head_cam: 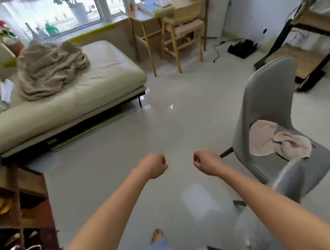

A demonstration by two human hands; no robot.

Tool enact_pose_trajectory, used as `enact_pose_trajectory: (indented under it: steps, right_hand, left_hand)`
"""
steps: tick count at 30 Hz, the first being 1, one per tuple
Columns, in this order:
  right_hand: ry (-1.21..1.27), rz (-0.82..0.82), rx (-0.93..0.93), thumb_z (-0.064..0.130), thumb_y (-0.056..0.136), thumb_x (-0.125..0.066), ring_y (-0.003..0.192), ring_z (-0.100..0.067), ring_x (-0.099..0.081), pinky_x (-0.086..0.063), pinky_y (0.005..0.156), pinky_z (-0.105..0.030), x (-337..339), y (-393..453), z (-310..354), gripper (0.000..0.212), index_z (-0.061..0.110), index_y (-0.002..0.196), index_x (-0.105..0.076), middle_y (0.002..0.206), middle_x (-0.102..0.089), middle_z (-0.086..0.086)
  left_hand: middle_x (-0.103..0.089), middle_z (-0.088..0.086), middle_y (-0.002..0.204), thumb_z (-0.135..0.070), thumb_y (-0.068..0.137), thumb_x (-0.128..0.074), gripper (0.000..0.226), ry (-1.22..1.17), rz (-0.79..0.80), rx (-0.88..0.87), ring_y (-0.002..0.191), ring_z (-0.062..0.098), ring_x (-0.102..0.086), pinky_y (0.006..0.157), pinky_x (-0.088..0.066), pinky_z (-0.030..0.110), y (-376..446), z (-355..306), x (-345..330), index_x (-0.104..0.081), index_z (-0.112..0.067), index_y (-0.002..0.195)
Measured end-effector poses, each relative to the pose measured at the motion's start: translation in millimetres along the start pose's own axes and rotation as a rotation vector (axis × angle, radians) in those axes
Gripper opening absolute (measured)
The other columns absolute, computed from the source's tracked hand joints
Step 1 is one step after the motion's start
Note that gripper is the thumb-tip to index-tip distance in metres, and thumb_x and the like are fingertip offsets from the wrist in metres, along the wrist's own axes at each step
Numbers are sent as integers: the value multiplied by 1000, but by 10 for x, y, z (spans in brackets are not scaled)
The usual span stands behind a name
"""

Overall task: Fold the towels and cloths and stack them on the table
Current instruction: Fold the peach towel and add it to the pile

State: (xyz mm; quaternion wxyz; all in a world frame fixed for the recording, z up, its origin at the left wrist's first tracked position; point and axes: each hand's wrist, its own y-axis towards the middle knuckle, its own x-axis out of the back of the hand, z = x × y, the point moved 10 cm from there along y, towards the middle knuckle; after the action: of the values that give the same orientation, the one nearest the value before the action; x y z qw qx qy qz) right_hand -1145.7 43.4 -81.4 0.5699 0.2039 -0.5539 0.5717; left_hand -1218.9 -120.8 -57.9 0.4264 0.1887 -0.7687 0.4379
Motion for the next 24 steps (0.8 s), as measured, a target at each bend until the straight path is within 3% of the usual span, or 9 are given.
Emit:
enact_pose_trajectory:
  steps: [6,11,24]
  right_hand:
    - [199,-104,-243,19,90,-47,92,-26,-61,-51,78,-36,582,767,-444,12,17,90,-59,96,-65,-4]
    - [291,-234,-429,19,89,-48,92,-28,-61,-51,77,-36,1182,1365,-1099,14,15,92,-61,96,-65,-6]
    - [319,-292,-596,18,90,-44,86,-26,-61,-47,70,-32,2652,3305,-2613,18,14,95,-61,96,-66,-4]
  left_hand:
    - [-62,3,114,-34,96,-48,25,154,99,-221,104,25,-58,77,-41,28,1293,-398,795,-58,-17,111]
    - [-60,3,118,-34,96,-47,30,282,163,-438,105,25,-57,86,-49,35,2360,-1187,1194,-58,-15,116]
    - [-61,6,118,-32,96,-47,29,445,184,-604,105,28,-58,89,-49,36,5137,-2834,2391,-61,-12,113]
